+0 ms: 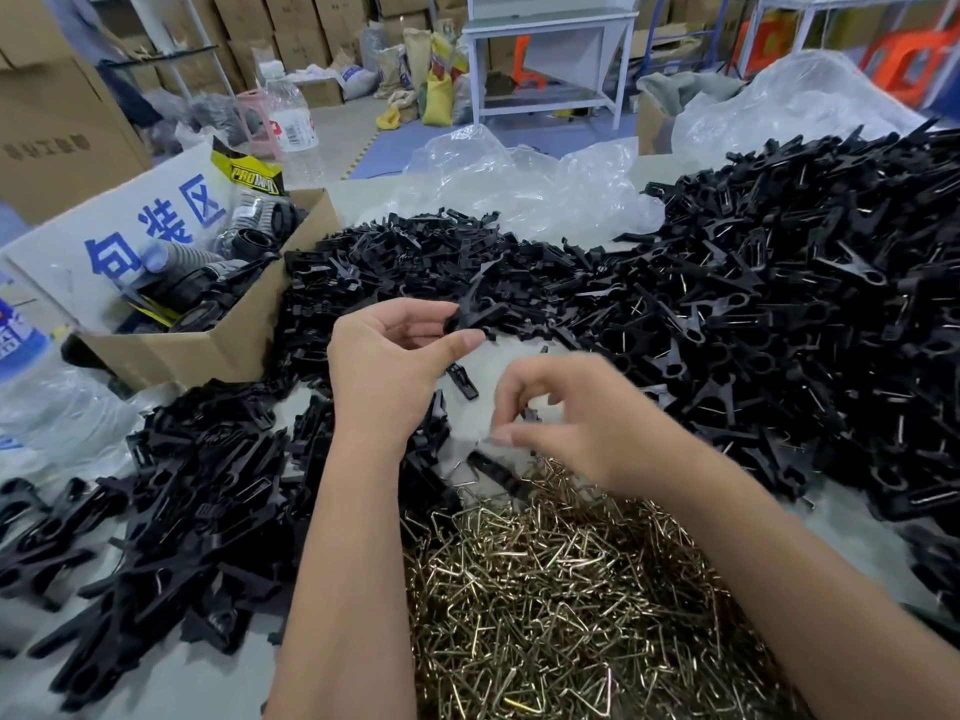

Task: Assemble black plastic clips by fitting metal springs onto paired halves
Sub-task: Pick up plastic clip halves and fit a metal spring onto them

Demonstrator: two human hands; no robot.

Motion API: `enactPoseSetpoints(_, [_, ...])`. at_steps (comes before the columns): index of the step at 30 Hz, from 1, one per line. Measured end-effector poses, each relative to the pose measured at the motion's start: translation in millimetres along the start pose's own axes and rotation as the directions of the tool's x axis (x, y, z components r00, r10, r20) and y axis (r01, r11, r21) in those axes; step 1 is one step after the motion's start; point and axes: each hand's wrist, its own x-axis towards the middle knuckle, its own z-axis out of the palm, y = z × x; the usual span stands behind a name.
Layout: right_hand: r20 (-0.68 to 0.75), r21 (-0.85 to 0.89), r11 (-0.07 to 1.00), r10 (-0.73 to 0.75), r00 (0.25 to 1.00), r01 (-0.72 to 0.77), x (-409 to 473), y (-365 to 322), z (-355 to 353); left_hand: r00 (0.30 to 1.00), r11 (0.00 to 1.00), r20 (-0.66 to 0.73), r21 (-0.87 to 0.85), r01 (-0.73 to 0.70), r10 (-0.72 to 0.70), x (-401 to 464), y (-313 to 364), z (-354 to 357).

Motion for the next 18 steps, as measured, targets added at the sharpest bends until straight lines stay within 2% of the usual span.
enactPoseSetpoints(3, [-0.253,0.259,0.966,0.060,0.966,0.008,-1,7,-20,0.998,0.994,0.062,0.105,-0.039,0.033,-1,0,2])
enactPoseSetpoints(6, [-0.471,0.473,0.880,0.206,0.858,0.048,-1,15,-32,0.983,0.982,0.175,0.167,-0.089,0.059,-5,3,7])
enactPoseSetpoints(8, [-0.497,0.517,0.855,0.265,0.826,0.037,1,18,-30,0.966,0.977,0.245,0.169,-0.130,0.086,-8,7,11])
enactPoseSetpoints(11, [-0.485,0.498,0.867,0.284,0.827,-0.005,4,20,-22,0.947,0.975,0.305,0.156,-0.156,0.102,-11,8,16])
enactPoseSetpoints(14, [-0.481,0.431,0.901,0.272,0.834,-0.045,5,21,-22,0.940,0.973,0.325,0.159,-0.166,0.107,-11,8,19])
enactPoseSetpoints(18, [-0.474,0.435,0.898,0.288,0.832,-0.063,3,21,-26,0.943,0.974,0.320,0.167,-0.153,0.093,-12,7,22])
